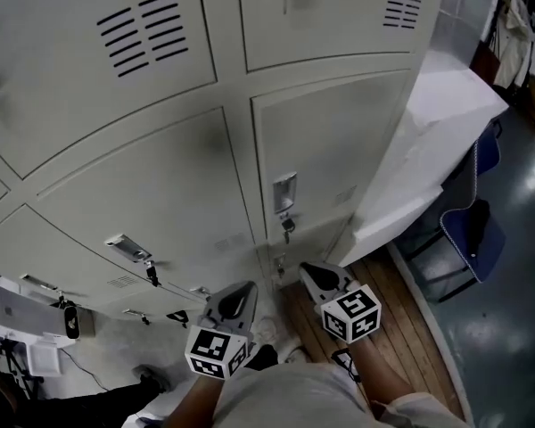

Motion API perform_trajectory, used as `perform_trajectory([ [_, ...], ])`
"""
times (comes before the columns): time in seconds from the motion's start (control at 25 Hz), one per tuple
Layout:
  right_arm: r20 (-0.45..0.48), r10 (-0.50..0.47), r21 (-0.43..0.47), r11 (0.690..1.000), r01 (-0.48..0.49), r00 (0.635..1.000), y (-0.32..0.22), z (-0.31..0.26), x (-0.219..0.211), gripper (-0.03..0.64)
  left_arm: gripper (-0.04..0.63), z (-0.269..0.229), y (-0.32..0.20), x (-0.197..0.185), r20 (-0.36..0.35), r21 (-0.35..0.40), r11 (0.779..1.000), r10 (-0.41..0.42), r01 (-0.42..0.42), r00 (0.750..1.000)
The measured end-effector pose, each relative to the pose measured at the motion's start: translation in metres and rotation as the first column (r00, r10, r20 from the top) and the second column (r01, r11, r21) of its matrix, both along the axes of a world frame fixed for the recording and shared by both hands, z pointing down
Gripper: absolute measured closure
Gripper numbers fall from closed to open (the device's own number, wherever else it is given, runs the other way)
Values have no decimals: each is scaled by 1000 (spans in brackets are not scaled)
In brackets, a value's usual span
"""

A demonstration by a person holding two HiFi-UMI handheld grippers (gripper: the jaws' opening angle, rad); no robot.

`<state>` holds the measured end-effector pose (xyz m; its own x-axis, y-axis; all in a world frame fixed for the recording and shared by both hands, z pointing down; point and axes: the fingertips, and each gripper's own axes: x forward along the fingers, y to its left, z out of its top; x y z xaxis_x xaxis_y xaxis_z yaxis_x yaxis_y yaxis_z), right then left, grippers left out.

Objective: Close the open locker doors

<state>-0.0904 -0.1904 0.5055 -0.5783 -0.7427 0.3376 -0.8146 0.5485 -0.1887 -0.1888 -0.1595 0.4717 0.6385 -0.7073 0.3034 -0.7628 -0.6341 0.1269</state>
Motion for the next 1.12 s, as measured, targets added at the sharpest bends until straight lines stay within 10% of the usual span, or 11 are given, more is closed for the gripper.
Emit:
perform_trajectory([
  [1.12, -19, -27, -21, 999, 27, 999, 85, 5, -9, 589, 581, 2, 47, 34, 24, 16, 998, 63, -64, 998],
])
